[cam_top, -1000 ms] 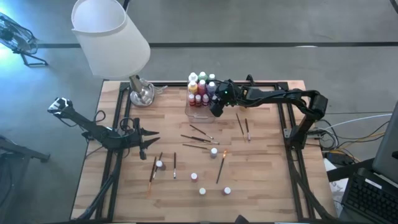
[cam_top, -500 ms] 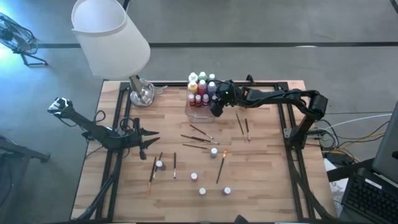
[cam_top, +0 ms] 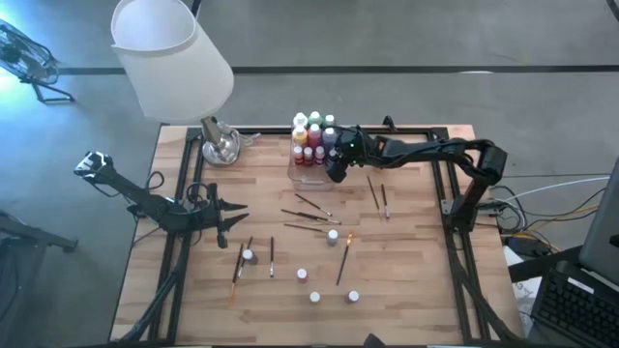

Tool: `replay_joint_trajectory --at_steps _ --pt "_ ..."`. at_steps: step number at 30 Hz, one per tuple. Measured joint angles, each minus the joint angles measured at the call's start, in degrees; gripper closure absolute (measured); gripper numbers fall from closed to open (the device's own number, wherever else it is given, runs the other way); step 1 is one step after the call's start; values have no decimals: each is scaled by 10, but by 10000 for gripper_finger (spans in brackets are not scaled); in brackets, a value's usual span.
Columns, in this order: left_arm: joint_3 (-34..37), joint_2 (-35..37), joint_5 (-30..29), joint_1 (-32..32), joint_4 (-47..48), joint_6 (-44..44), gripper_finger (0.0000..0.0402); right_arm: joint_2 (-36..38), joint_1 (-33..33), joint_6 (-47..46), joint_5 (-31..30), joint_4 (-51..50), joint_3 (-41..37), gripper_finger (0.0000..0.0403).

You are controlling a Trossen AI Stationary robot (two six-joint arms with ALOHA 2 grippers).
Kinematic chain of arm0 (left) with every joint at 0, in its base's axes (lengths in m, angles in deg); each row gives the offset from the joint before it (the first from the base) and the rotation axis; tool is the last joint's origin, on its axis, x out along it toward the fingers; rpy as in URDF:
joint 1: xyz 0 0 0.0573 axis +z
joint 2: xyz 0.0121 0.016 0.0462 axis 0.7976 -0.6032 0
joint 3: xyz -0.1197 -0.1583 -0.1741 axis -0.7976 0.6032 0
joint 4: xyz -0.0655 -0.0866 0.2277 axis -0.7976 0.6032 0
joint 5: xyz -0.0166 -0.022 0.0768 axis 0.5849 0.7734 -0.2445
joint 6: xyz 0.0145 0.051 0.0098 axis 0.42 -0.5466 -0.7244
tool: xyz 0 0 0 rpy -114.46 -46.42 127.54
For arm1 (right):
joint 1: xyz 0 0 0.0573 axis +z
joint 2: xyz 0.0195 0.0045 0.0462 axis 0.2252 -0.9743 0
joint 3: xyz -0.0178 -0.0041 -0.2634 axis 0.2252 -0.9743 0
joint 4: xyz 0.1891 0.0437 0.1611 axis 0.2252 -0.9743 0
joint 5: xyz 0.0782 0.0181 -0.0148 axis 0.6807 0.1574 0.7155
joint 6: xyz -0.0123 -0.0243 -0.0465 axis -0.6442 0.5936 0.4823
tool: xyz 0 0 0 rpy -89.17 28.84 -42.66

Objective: Pick & Place Paint Supplies
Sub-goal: Put the small blue paint bottle into the bin, then put the small gray paint bottle into the bin

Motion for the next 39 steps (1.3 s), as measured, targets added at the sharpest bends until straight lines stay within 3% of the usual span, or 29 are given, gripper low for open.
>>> replay_joint_trajectory --at_steps 6,24,39 --pt "0 0 0 0 0 0 293 -29 0 5 -5 21 10 262" --pt "0 0 0 0 0 0 293 -21 1 10 -4 -11 23 215" --pt "0 0 0 0 0 0 293 32 2 21 -8 -37 23 222"
